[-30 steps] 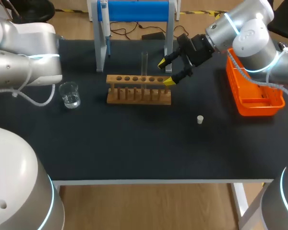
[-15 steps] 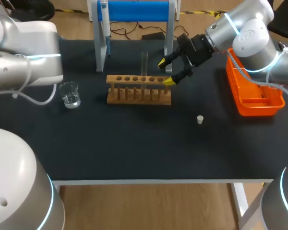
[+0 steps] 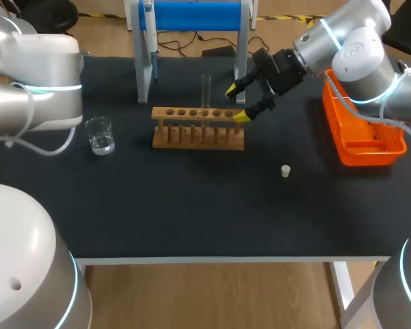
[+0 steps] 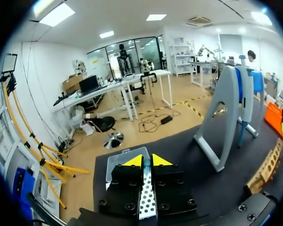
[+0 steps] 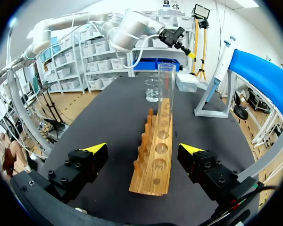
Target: Invert the test tube, pick up the pipette, mount the tip to pipette, aspirate from beaker and dispense into the tube, eject the tip, return the pipette, and cap with the stopper.
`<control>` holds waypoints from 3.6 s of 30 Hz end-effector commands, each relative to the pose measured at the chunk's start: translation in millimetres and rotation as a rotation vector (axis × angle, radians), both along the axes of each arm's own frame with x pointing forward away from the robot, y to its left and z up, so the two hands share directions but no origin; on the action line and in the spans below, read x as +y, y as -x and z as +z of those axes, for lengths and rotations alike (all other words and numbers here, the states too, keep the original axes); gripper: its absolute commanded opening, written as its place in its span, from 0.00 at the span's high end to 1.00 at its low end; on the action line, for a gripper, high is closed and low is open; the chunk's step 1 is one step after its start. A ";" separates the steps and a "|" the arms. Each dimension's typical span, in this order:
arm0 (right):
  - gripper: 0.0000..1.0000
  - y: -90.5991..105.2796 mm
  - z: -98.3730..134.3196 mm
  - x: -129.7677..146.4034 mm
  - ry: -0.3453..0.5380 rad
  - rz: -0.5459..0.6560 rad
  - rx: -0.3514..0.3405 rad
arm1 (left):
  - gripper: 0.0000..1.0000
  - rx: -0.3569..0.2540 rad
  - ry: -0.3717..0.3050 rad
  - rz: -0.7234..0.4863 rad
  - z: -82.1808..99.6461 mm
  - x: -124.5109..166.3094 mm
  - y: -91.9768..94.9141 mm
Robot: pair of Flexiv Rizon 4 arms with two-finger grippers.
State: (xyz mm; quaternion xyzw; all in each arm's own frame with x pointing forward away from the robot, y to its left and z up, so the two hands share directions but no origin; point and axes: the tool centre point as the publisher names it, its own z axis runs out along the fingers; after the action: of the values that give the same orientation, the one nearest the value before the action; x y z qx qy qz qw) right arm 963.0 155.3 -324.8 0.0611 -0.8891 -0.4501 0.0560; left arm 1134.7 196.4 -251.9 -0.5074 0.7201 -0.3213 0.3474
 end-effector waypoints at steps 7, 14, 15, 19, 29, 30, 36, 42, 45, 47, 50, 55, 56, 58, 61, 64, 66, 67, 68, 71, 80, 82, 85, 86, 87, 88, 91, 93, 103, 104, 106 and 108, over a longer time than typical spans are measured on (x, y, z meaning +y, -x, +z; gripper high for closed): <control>0.00 0.3 0.8 -1.0 0.002 0.001 0.001 | 1.00 0.009 0.015 -0.025 4.0 4.7 4.7; 0.00 0.3 0.8 -1.0 0.002 0.001 0.001 | 1.00 0.009 0.015 -0.025 4.0 4.7 4.7; 0.00 0.3 0.8 -1.0 0.002 0.001 0.001 | 1.00 0.009 0.015 -0.025 4.0 4.7 4.7; 0.00 0.3 0.8 -1.0 0.002 0.001 0.001 | 1.00 0.009 0.015 -0.025 4.0 4.7 4.7; 0.00 0.3 0.8 -1.0 0.002 0.001 0.001 | 1.00 0.050 -0.015 -0.156 8.1 -13.2 46.6; 0.00 0.3 0.8 -1.0 0.002 0.001 0.001 | 1.00 0.050 -0.017 -0.175 10.1 -16.4 55.9; 0.00 0.3 0.8 -1.0 0.002 0.001 0.001 | 1.00 0.052 -0.010 -0.283 21.7 -38.3 108.9; 0.00 0.3 0.8 -1.0 0.002 0.001 0.001 | 1.00 0.024 0.000 -0.378 43.2 -67.1 162.7; 0.00 0.3 0.8 -1.0 0.002 0.001 0.001 | 1.00 0.029 -0.002 -0.431 58.5 -81.7 185.5; 0.00 0.3 0.8 -1.0 0.002 0.001 0.001 | 1.00 0.044 -0.015 -0.464 67.7 -92.4 199.5; 0.00 0.3 0.8 -1.0 0.002 0.001 0.001 | 1.00 0.052 -0.020 -0.525 81.6 -109.2 217.9; 0.00 0.3 0.8 -1.0 0.002 0.001 0.001 | 1.00 0.042 -0.002 -0.634 100.9 -143.1 240.1; 0.00 0.3 0.8 -1.0 0.002 0.001 0.001 | 1.00 0.033 -0.003 -0.669 105.3 -151.4 244.6; 0.00 0.3 0.8 -1.0 0.002 0.001 0.001 | 1.00 0.019 0.020 -0.714 113.8 -166.7 253.2; 0.00 0.3 0.8 -1.0 0.002 0.001 0.001 | 1.00 0.001 0.023 -0.771 124.9 -184.8 263.7; 0.00 0.3 0.8 -1.0 0.002 0.001 0.001 | 1.00 0.009 0.006 -0.799 132.0 -196.0 270.0; 0.00 0.3 0.8 -1.0 0.002 0.001 0.001 | 1.00 0.003 -0.001 -0.807 133.8 -197.6 271.1; 0.00 0.3 0.8 -1.0 0.002 0.001 0.001 | 1.00 0.003 -0.001 -0.807 133.8 -197.6 271.1; 0.00 0.3 0.8 -1.0 0.002 0.001 0.001 | 1.00 0.003 -0.001 -0.807 133.8 -197.6 271.1; 0.00 0.3 0.8 -1.0 0.002 0.001 0.001 | 1.00 0.003 -0.001 -0.807 133.8 -197.6 271.1; 0.00 0.3 0.8 -1.0 0.002 0.001 0.001 | 1.00 0.003 -0.001 -0.807 133.8 -197.6 271.1; 0.00 0.3 0.8 -1.0 0.002 0.001 0.001 | 1.00 0.003 -0.001 -0.807 133.8 -197.6 271.1; 0.00 0.3 0.8 -1.0 0.002 0.001 0.001 | 1.00 0.003 -0.001 -0.807 133.8 -197.6 271.1; 0.00 0.3 0.8 -1.0 0.002 0.001 0.001 | 1.00 0.003 -0.001 -0.807 133.8 -197.6 271.1; 0.00 0.3 0.8 -1.0 0.002 0.001 0.001 | 1.00 0.003 -0.001 -0.807 133.8 -197.6 271.1; 0.00 0.3 0.8 -1.0 0.002 0.001 0.001 | 1.00 0.003 -0.001 -0.807 133.8 -197.6 271.1; 0.00 0.3 0.8 -1.0 0.002 0.001 0.001 | 1.00 0.003 -0.001 -0.852 139.4 -208.7 271.3; 0.00 0.3 0.8 -1.0 0.002 0.001 0.001 | 1.00 -0.004 0.002 -0.897 144.8 -220.7 272.4; 0.00 0.3 0.8 -1.0 0.002 0.001 0.001 | 1.00 0.112 0.013 -1.035 166.4 -270.7 284.1; 0.00 0.3 0.8 -1.0 0.002 0.001 0.001 | 1.00 0.117 0.020 -1.044 168.1 -275.4 285.4; 0.00 0.3 0.8 -1.0 0.002 0.001 0.001 | 1.00 0.146 0.019 -1.064 170.3 -285.9 287.9; 0.00 0.3 0.8 -1.0 0.002 0.001 0.001 | 1.00 0.172 0.019 -1.076 170.5 -295.4 289.3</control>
State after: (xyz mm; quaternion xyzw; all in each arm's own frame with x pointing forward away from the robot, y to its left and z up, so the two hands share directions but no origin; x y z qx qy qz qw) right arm 963.0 155.4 -324.8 0.0611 -0.8892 -0.4500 0.0560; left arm 835.2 -87.3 -86.0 -0.0982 0.8875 -0.4417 0.0878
